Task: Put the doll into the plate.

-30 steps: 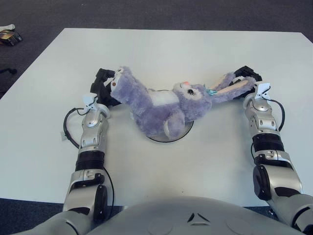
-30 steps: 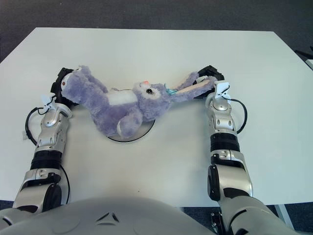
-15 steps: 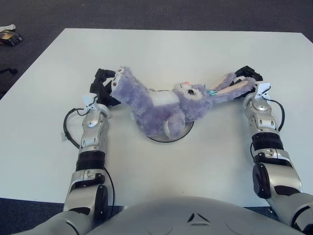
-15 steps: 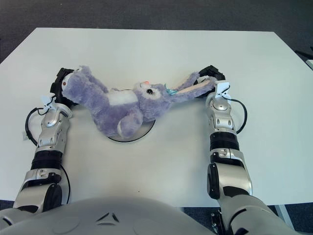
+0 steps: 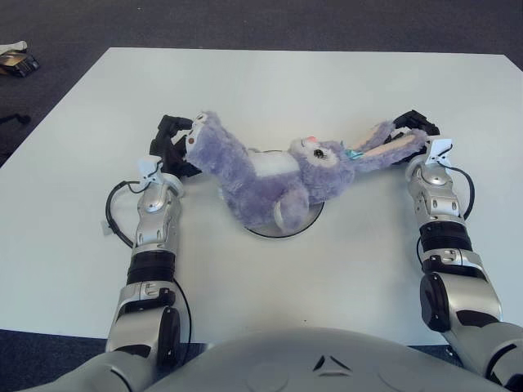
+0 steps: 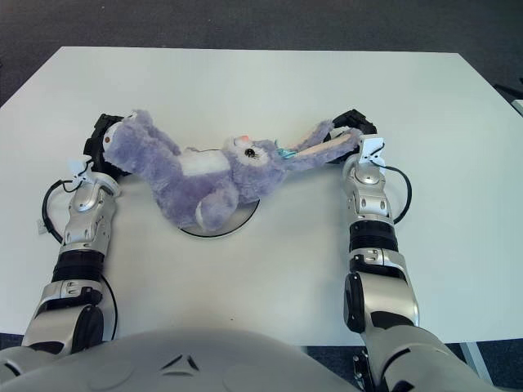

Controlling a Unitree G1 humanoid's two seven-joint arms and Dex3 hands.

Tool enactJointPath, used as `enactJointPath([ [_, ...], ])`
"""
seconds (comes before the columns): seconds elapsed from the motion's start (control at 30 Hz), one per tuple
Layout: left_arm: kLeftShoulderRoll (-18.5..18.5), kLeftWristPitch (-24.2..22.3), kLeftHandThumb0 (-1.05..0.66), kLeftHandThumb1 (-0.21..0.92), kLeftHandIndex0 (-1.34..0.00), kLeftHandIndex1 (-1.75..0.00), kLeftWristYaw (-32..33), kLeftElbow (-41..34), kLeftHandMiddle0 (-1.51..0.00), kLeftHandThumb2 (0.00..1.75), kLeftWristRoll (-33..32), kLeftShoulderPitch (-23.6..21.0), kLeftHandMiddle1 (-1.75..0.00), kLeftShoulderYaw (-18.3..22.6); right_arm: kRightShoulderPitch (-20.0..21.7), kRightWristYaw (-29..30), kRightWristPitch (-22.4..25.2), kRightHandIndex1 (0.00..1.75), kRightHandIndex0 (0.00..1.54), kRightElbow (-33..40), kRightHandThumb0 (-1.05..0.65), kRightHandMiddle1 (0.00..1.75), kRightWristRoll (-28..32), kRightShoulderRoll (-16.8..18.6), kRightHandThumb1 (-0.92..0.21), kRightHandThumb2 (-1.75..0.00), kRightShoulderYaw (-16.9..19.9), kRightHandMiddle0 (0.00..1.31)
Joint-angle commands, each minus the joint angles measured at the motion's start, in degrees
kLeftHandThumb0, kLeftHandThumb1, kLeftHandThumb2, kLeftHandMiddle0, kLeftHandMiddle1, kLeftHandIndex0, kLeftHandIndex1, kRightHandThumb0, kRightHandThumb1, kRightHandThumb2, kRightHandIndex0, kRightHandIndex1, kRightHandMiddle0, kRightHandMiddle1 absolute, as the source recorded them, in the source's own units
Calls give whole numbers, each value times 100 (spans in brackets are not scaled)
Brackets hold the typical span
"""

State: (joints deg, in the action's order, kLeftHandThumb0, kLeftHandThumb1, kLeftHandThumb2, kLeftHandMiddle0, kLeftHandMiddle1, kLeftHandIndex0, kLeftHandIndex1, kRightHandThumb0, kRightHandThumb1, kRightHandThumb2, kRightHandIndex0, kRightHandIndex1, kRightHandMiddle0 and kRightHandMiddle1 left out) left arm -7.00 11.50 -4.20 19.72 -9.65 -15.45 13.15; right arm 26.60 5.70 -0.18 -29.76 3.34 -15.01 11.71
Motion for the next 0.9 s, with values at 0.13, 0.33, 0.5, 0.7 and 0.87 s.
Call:
enactJointPath([
  [0.13, 74, 91, -2, 29, -36, -175, 51, 200, -68, 137, 8, 177, -173, 18, -281, 77, 26, 175, 90, 89, -1, 168, -31, 49, 8, -175, 56, 72],
  [0.33, 62, 124, -2, 28, -37, -175, 112, 289, -69, 138, 46, 140, -173, 29, -347, 98, 29, 175, 90, 243, -1, 168, -14, 30, 8, -175, 105, 72],
  [0.5, 44, 192, -2, 28, -37, -175, 128, 332, -69, 139, 64, 124, -174, 33, -468, 159, 86, 175, 90, 515, -1, 167, 9, 43, 8, -174, 157, 72],
  [0.7, 31, 235, -2, 28, -37, -175, 103, 352, -68, 138, 50, 124, -174, 47, -577, 228, 160, 175, 90, 757, -1, 167, -4, 56, 8, -174, 200, 72],
  [0.87, 32, 214, -2, 27, -38, -175, 78, 310, -69, 140, 14, 139, -175, 59, -656, 261, 224, 175, 89, 947, -1, 168, 4, 76, 6, -173, 232, 70],
])
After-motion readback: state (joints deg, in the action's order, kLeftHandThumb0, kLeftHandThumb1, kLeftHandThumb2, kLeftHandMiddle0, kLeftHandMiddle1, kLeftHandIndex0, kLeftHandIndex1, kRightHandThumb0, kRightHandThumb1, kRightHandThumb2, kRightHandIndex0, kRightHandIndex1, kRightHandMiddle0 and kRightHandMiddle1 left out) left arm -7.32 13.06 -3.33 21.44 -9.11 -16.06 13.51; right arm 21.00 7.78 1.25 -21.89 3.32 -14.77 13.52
